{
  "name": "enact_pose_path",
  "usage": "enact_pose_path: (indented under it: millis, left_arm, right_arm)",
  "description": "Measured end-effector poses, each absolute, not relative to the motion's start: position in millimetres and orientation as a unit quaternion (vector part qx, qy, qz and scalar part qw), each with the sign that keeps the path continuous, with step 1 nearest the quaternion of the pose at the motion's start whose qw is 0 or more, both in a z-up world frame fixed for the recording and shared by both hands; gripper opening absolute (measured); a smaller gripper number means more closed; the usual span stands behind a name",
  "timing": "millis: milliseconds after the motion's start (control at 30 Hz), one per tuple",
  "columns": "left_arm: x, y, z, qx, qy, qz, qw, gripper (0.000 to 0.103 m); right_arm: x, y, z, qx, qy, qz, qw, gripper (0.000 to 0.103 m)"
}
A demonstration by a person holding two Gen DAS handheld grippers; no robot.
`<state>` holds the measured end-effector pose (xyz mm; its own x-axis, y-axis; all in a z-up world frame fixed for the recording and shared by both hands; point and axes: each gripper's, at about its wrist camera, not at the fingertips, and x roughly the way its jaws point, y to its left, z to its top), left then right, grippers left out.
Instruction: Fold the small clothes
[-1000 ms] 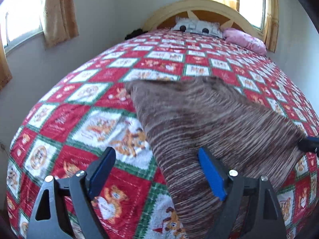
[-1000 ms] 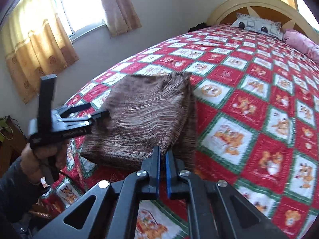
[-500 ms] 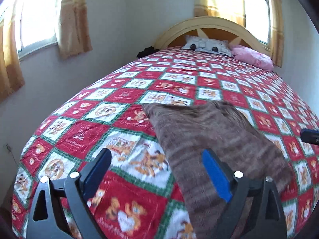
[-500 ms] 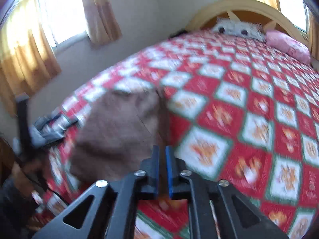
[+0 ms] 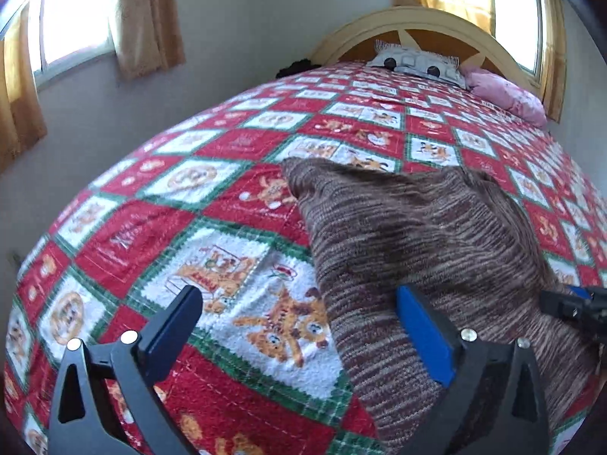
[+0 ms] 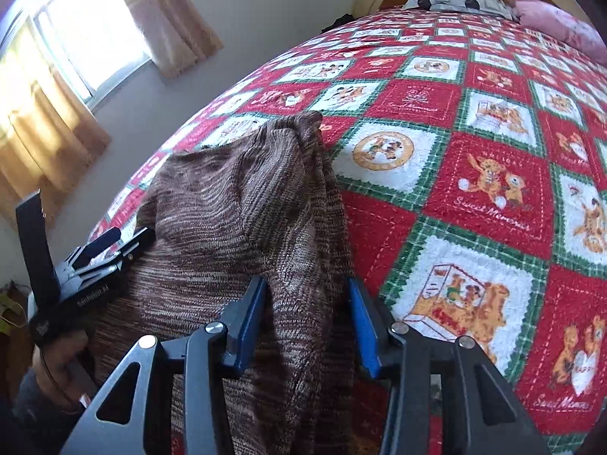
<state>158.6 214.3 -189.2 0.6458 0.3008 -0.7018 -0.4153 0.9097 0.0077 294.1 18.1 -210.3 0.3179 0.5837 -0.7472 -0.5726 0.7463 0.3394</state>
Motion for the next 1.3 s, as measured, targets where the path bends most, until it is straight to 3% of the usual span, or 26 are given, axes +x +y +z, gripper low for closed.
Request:
enact_pose_path:
  millis: [133,600,833,1167,1233,1300]
  left_arm:
    - [150,210,-185,-0.073,0.367,0.195,0.907,0.103]
    - [111,196,-163,-0.056,0.355,0.166,0.918,0.103]
    - [63,170,-122,-0.018,0.311,0.139,0.940,0.103]
    - [20,141,-76,-0.007,0.252,0.108,0.962,0.103]
    - [14,137,-68,-0.009,0.240,0.103,0.965,0.103]
    - [9,134,-61,-0.011,0.229,0.097,0.968,0.103]
  right_arm:
    - [288,29,-209,-0.037,0.448,0.340,0.826,0.047]
    - [266,-6,-190,-0.032,0.431,0.253,0.865,0.047]
    - [216,-21,-142,-0.003,0.391,0.265,0.881,0.054]
    - [130,-22,-90,-0.019,0.319,0.285,0.904,0.055]
    - [118,-24,-80,-0.029,0.305,0.280,0.910,0.064]
    - [107,-26,-70,-0.037,0.287,0.277,0.916,0.065]
